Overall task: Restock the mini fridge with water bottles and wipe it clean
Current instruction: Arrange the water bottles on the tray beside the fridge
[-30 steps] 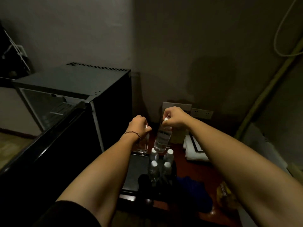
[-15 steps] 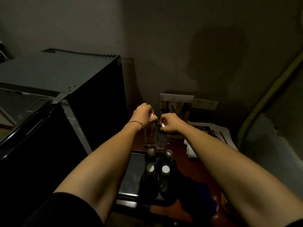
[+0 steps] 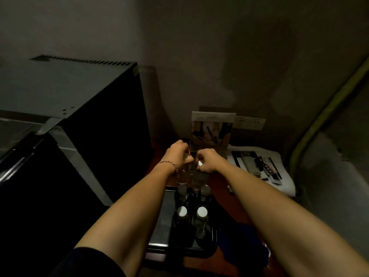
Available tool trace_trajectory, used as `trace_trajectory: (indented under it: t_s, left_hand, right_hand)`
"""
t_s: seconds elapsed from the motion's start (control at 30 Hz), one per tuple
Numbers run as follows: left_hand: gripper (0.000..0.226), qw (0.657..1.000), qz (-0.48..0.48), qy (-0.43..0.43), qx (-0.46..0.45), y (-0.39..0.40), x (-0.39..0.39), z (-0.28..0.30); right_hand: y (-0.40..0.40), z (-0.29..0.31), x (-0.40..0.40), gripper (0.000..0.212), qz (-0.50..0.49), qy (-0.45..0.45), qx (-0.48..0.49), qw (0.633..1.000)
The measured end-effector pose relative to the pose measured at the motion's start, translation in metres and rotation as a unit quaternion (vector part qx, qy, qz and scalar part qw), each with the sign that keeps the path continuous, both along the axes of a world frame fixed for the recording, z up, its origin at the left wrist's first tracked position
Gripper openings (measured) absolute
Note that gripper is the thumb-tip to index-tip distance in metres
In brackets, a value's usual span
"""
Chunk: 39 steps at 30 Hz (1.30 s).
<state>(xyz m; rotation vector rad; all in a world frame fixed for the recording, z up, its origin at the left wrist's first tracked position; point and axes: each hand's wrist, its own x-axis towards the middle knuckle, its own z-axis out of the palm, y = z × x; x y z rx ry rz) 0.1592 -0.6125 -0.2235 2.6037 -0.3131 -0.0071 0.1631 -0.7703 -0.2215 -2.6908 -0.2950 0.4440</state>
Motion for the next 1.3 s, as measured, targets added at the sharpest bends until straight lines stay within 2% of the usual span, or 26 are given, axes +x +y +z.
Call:
trace_trajectory:
  t_s: [0.3, 0.57, 0.9, 1.1, 1.3]
  left_hand:
    - [0.02, 0.997, -0.041, 0.072, -0.006, -0.012, -0.001, -0.066]
    - [0.019, 0.994, -0.037, 0.096, -0.023, -0.011, 0.0, -0.096]
    - [0.014, 0.995, -0.025, 0.1, -0.008, -0.009, 0.005, -0.095]
    - [0.023, 0.994, -0.006, 0.109, 0.002, -0.008, 0.002, -0.09]
    - [0.029, 0.994, 0.026, 0.095, 0.044, -0.01, -0.007, -0.073]
  right_hand:
    - [-0.009, -0.057, -0.004, 0.019, -0.038, 0.017, 0.01, 0.999]
    - [-0.009, -0.069, 0.001, 0.016, -0.04, 0.007, 0.034, 0.999]
    - [-0.006, -0.075, -0.002, 0.017, -0.033, 0.051, 0.007, 0.998]
    - [-0.006, -0.072, -0.004, 0.012, -0.032, 0.055, 0.002, 0.998]
    - [-0.009, -0.053, -0.003, 0.018, -0.012, 0.049, -0.023, 0.998]
